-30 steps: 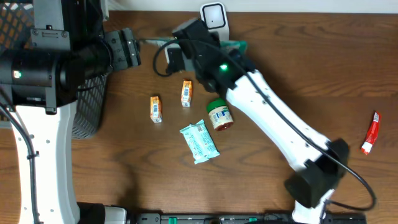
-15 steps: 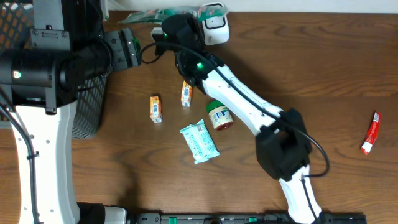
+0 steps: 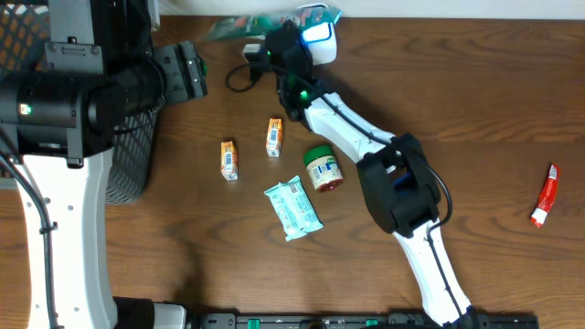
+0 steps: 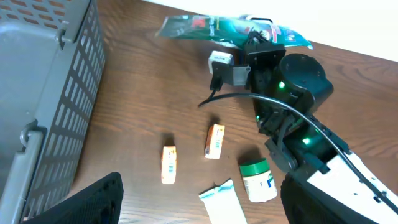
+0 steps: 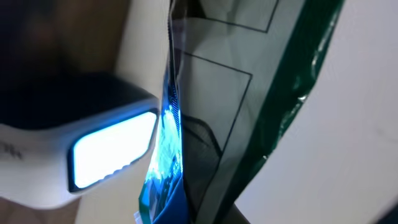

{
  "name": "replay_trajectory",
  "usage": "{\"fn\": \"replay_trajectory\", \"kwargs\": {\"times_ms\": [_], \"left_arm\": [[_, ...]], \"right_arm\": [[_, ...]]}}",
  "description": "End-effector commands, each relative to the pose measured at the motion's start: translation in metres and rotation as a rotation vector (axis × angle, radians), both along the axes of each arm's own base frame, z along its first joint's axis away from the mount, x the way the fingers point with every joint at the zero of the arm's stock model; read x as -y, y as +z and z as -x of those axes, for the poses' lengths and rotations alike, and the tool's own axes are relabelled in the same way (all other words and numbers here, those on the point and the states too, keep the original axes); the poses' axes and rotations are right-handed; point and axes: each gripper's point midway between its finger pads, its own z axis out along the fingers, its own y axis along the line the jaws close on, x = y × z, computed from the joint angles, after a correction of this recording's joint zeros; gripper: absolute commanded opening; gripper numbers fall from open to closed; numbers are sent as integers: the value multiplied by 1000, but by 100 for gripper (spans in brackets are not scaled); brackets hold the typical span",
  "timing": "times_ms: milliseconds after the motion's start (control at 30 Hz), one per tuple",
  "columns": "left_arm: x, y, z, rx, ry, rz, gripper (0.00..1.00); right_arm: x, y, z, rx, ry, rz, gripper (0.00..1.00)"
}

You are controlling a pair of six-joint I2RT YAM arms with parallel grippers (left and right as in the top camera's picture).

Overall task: Scan the item barcode
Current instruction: 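Hold the gloves pack's barcode against the white scanner with right gripper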

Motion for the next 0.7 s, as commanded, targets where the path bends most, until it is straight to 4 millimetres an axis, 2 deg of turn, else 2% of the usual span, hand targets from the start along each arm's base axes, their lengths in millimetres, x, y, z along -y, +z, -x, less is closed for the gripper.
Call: {"fn": "replay_trajectory", "kwargs": {"times_ms": [0,167,367,533,667], "left_arm": [[-3,1,-1,1,13,-5,82],[-3,1,-1,1,13,-5,82],[-3,1,-1,1,13,-5,82],[-3,1,-1,1,13,-5,82],[-3,1,-1,1,13,-5,82]], "right_arm": [[0,-13,-8,-16,30,-43,1],[-3,-37,-2,-107,26,-134,1],[-4,-55,6,-195,-9,-230,1],[-1,-66,11,-245,-34,-265,1],[-1,-66,10,-245,-35,-267,1]]}}
